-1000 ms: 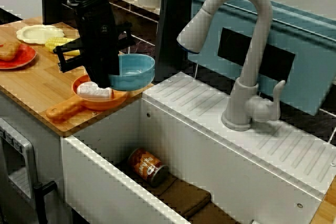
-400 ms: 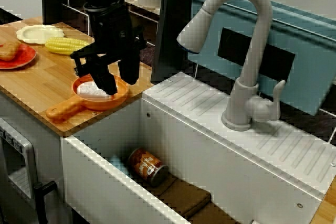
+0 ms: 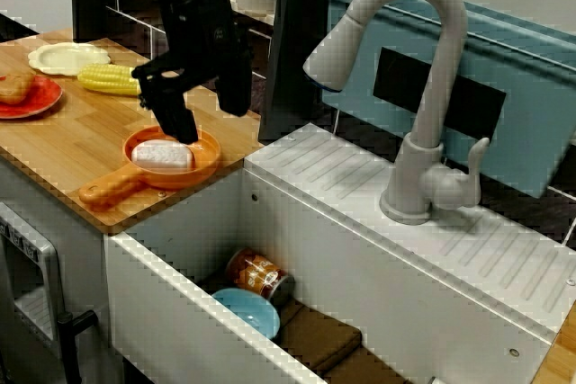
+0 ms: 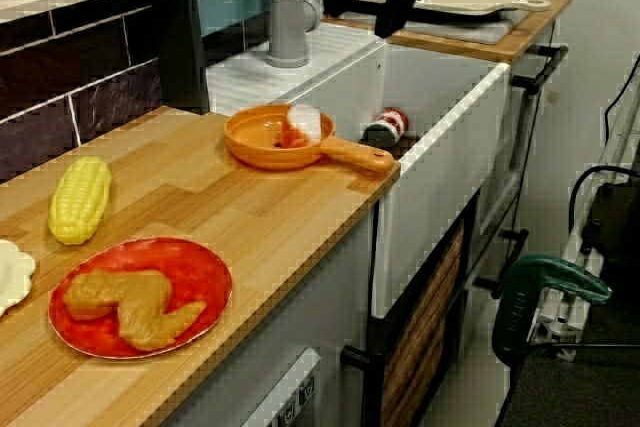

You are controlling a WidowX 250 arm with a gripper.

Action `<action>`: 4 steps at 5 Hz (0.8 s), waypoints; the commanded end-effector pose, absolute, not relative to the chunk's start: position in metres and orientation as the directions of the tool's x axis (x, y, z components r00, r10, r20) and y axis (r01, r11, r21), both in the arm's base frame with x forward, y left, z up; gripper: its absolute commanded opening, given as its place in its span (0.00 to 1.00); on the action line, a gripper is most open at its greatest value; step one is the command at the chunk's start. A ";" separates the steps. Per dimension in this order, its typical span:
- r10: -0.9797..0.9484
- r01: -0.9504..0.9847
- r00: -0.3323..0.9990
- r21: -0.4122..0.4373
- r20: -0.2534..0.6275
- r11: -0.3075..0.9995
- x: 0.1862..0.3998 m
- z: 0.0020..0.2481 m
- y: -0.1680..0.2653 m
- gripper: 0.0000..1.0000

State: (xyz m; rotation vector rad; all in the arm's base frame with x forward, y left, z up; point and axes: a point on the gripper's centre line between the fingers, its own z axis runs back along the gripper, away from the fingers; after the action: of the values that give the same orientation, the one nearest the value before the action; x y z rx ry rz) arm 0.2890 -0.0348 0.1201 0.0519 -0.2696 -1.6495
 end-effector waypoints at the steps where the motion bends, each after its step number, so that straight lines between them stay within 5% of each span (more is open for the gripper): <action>1: -0.990 0.955 0.105 0.266 0.098 0.128 0.287 0.119 0.004 1.00; 2: -0.957 0.908 0.277 0.303 0.088 0.291 0.290 0.104 0.015 1.00; 4: -0.928 0.879 0.370 0.306 0.043 0.365 0.307 0.094 0.026 1.00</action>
State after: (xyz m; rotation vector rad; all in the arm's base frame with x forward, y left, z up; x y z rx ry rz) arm 0.3071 0.0201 0.0810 0.2173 -0.1862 -1.1848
